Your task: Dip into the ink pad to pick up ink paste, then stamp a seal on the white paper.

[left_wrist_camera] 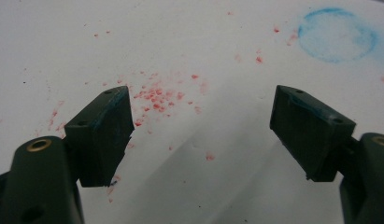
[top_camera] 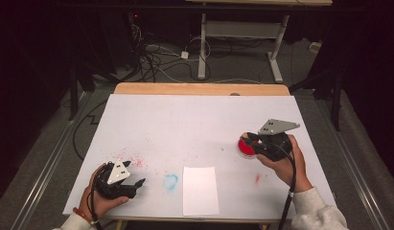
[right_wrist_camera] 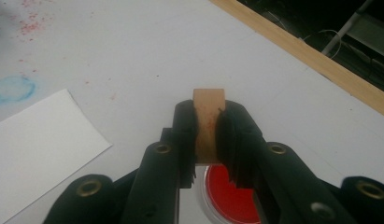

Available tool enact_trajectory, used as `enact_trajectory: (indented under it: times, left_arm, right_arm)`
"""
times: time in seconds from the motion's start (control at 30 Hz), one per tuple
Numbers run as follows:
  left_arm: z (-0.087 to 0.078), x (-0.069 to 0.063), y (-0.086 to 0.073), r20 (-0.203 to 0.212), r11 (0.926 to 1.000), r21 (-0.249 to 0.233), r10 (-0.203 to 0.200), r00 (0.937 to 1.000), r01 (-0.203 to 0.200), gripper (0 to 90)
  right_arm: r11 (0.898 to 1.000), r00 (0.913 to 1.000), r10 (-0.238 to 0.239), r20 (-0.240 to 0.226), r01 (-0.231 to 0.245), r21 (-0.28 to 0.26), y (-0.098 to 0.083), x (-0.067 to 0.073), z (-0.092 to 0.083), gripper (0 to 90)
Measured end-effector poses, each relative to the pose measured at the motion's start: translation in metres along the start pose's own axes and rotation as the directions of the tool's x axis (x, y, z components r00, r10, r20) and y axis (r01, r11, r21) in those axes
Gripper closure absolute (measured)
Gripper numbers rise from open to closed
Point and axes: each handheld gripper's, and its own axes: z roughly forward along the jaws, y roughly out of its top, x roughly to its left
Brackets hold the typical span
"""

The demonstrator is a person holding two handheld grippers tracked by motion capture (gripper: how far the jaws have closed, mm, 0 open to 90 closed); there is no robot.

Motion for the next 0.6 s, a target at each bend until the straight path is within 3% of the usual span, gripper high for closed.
enact_trajectory:
  times: [0.6]
  left_arm:
    - [0.001, 0.000, 0.000, 0.003, 1.0000, 0.001, -0.003, 1.0000, 0.003, 20.8]
  right_arm:
    - [0.998, 0.9958, -0.057, -0.072, 0.057, -0.005, 0.006, 0.026, 0.002, 76.1]
